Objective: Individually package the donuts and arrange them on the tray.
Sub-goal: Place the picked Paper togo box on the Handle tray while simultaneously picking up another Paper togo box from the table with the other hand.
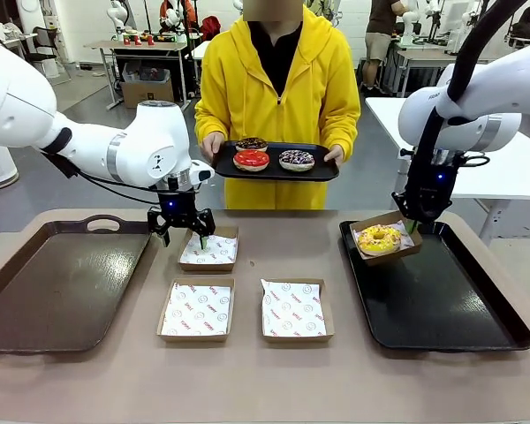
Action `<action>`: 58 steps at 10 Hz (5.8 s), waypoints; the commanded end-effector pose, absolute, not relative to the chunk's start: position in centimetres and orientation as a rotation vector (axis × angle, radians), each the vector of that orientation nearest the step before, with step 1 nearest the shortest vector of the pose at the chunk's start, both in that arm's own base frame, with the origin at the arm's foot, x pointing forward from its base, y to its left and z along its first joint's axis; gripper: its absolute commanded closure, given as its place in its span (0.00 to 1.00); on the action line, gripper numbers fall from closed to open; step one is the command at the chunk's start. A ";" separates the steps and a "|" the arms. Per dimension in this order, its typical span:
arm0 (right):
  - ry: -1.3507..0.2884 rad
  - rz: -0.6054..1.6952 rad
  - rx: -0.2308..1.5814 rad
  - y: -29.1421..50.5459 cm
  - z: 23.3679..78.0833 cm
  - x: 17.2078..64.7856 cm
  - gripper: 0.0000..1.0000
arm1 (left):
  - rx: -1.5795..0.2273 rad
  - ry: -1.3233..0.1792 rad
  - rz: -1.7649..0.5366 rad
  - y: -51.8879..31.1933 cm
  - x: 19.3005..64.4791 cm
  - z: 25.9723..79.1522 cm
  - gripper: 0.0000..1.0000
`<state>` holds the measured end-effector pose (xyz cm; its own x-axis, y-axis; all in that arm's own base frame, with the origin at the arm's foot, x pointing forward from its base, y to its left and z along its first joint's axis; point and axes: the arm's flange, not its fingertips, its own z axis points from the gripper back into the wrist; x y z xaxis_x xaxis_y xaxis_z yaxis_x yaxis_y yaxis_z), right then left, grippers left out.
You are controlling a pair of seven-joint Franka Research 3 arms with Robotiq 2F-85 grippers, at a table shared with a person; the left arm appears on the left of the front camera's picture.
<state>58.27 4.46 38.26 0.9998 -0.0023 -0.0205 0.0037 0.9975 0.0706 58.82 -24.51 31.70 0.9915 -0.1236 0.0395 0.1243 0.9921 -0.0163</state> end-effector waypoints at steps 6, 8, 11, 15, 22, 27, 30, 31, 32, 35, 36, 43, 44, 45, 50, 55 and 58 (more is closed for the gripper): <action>0.034 -0.015 0.075 4.9 37.5 59.4 0.99 | 0.013 -0.073 -0.125 -25.2 59.8 31.4 0.00; 0.044 -0.020 0.088 4.9 37.2 59.5 0.99 | 0.005 -0.076 -0.128 -25.2 59.7 31.4 0.00; 0.070 -0.001 0.130 4.8 37.1 59.6 0.42 | -0.008 -0.085 -0.137 -25.0 59.8 31.6 0.60; 0.078 -0.001 0.141 4.7 37.1 59.7 0.00 | -0.013 -0.088 -0.137 -24.8 59.8 31.9 1.00; 0.098 -0.005 0.157 4.5 37.1 59.7 0.00 | -0.009 -0.083 -0.135 -24.6 59.8 32.2 1.00; 0.079 0.075 0.500 0.2 42.6 55.3 0.00 | -0.058 -0.081 -0.132 -24.0 59.2 37.0 1.00; -0.016 0.072 0.834 -8.6 47.1 50.9 0.00 | -0.060 -0.138 -0.129 -23.6 59.1 43.6 1.00; -0.039 0.054 0.930 -11.4 47.5 50.1 0.00 | -0.059 -0.149 -0.119 -23.7 59.2 45.2 1.00; -0.063 0.032 1.018 -13.9 47.5 49.5 0.00 | -0.057 -0.159 -0.115 -23.8 59.4 46.7 1.00; -0.149 -0.037 1.172 -19.7 45.7 47.2 0.00 | -0.055 -0.172 -0.091 -24.6 60.5 49.8 1.00; -0.175 -0.029 1.199 -21.0 44.5 46.3 0.00 | -0.057 -0.168 -0.078 -24.7 61.1 50.1 1.00; -0.249 -0.035 1.203 -22.2 40.4 43.2 0.00 | -0.059 -0.171 -0.089 -24.4 61.0 50.0 1.00; -0.195 -0.098 1.255 -24.5 39.7 42.6 0.00 | -0.059 -0.171 -0.089 -24.4 61.0 50.0 1.00; -0.195 -0.098 1.255 -24.5 39.7 42.6 0.00 | -0.059 -0.171 -0.089 -24.4 61.0 50.0 1.00; -0.195 -0.098 1.255 -24.5 39.7 42.6 0.00 | -0.059 -0.171 -0.089 -24.4 61.0 50.0 1.00; -0.195 -0.098 1.255 -24.5 39.7 42.6 0.00 | -0.059 -0.171 -0.089 -24.4 61.0 50.0 1.00; -0.195 -0.098 1.255 -24.5 39.7 42.6 0.00 | -0.059 -0.171 -0.089 -24.4 61.0 50.0 1.00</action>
<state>42.68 -24.40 39.60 0.9781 -0.1780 0.1078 -0.0462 0.3196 0.9464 61.41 -24.72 49.82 0.9829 -0.0785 0.1667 0.0885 0.9947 -0.0531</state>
